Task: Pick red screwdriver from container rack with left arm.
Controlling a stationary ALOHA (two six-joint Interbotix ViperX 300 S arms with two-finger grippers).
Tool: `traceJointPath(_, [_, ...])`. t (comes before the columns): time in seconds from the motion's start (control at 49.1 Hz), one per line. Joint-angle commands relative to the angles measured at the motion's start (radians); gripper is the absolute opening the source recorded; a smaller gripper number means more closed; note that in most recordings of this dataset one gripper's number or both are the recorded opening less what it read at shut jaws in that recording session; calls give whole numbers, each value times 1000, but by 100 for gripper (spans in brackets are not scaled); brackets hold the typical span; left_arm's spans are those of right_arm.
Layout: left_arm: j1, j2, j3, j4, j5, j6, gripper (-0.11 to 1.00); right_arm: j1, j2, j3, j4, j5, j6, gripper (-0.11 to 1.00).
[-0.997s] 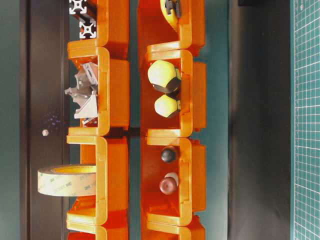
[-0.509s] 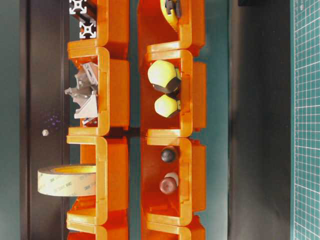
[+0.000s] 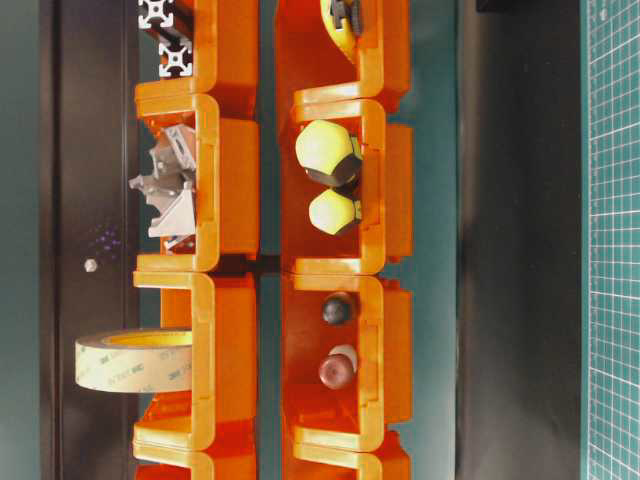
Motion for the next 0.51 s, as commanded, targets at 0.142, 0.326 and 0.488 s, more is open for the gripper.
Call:
traceJointPath(0.142, [-71,97,-69,155,78,-60,0,0,6,-35,2,6,0,1])
traceJointPath(0.326, [-229,215,-117,549,293,-321,0,2,6,-35,2,17,-2,1])
traceJointPath(0.488, [-365,305,-77,900,440,-753,0,6,6,-35,0,21,-6,1])
